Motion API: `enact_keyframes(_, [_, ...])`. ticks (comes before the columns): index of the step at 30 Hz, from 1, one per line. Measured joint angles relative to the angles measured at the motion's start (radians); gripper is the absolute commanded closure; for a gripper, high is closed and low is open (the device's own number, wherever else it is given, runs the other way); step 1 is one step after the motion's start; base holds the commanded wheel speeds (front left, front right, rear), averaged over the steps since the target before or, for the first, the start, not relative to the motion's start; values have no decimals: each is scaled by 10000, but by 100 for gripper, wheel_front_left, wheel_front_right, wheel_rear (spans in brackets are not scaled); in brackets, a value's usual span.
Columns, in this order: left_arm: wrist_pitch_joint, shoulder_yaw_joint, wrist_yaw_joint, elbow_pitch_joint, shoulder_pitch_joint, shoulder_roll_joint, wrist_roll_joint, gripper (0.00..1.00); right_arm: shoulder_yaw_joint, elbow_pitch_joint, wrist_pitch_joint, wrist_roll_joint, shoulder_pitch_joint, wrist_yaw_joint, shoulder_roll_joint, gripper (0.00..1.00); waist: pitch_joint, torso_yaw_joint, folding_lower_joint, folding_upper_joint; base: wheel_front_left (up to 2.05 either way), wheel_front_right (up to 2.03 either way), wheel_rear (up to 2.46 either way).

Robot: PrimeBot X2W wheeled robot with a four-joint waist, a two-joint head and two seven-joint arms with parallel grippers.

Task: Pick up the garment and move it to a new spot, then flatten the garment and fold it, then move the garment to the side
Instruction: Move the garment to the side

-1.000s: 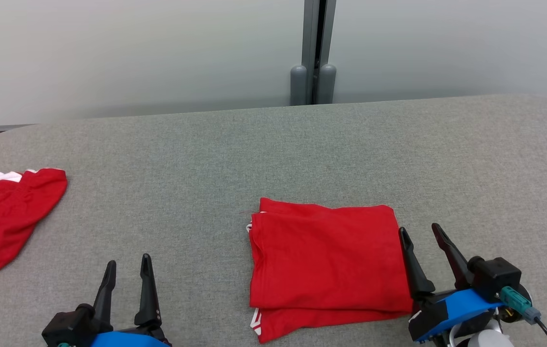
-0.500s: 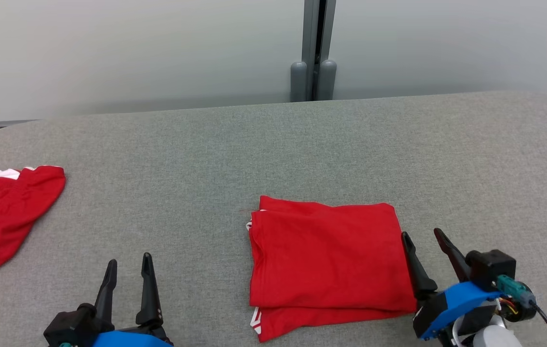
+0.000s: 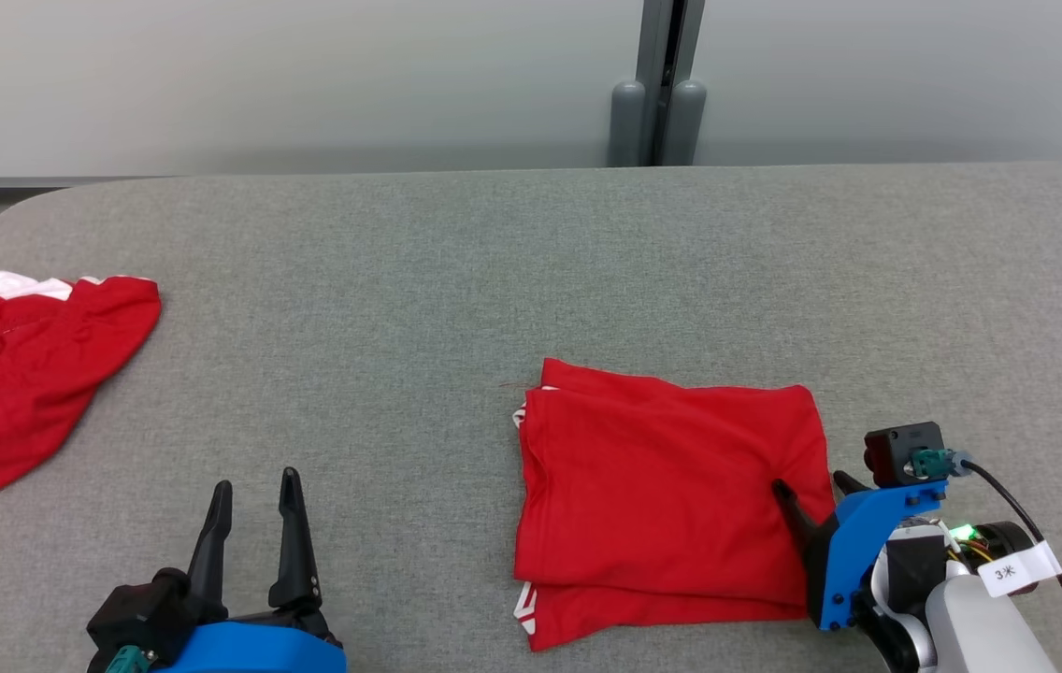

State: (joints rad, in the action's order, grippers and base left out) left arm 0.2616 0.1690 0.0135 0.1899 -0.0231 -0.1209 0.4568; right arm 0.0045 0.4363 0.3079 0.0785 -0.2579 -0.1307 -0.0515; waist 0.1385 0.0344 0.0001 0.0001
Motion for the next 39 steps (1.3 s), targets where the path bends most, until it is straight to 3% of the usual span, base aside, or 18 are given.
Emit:
enact_keyframes(5, [2,-104,-86,36,95,109,-96,0,61,182,872,637,-203,0,-153,0,191,242,0,0,0,0,0])
enact_keyframes(6, [0,-128,-104,38,106,128,-107,0,69,196,963,780,-259,0,-194,17,226,281,0,0,0,0,0])
enact_keyframes(7, [0,-151,-117,38,112,142,-146,0,94,199,1030,909,-292,2,-213,56,258,312,0,0,0,0,0])
enact_keyframes(8, [0,-178,-138,38,118,157,-184,0,104,199,1058,1022,-326,2,-226,84,290,334,0,0,0,0,0])
enact_keyframes(9, [0,-205,-140,33,128,174,-194,0,123,198,1083,1141,-368,2,-242,100,326,344,0,0,0,0,0])
enact_keyframes(17, [2,-222,-234,-297,315,176,-610,0,-21,-82,621,1419,-1041,-8,-541,100,918,-313,0,0,0,0,0])
enact_keyframes(25, [-144,-23,-290,-786,829,-119,-984,0,-692,-303,-56,1365,-1738,-4,-744,100,1995,-2255,2,0,0,0,0])
enact_keyframes(32, [-719,0,-270,-1388,1304,-702,-1260,0,-1160,-54,-802,1430,-2184,-2,-612,100,2863,-3983,2,0,0,0,0])
enact_keyframes(39, [-1200,-59,-190,-1944,1468,-1081,-1383,0,-1206,591,-1478,1513,-2915,-2,-355,100,3281,-4595,1,0,0,0,0])
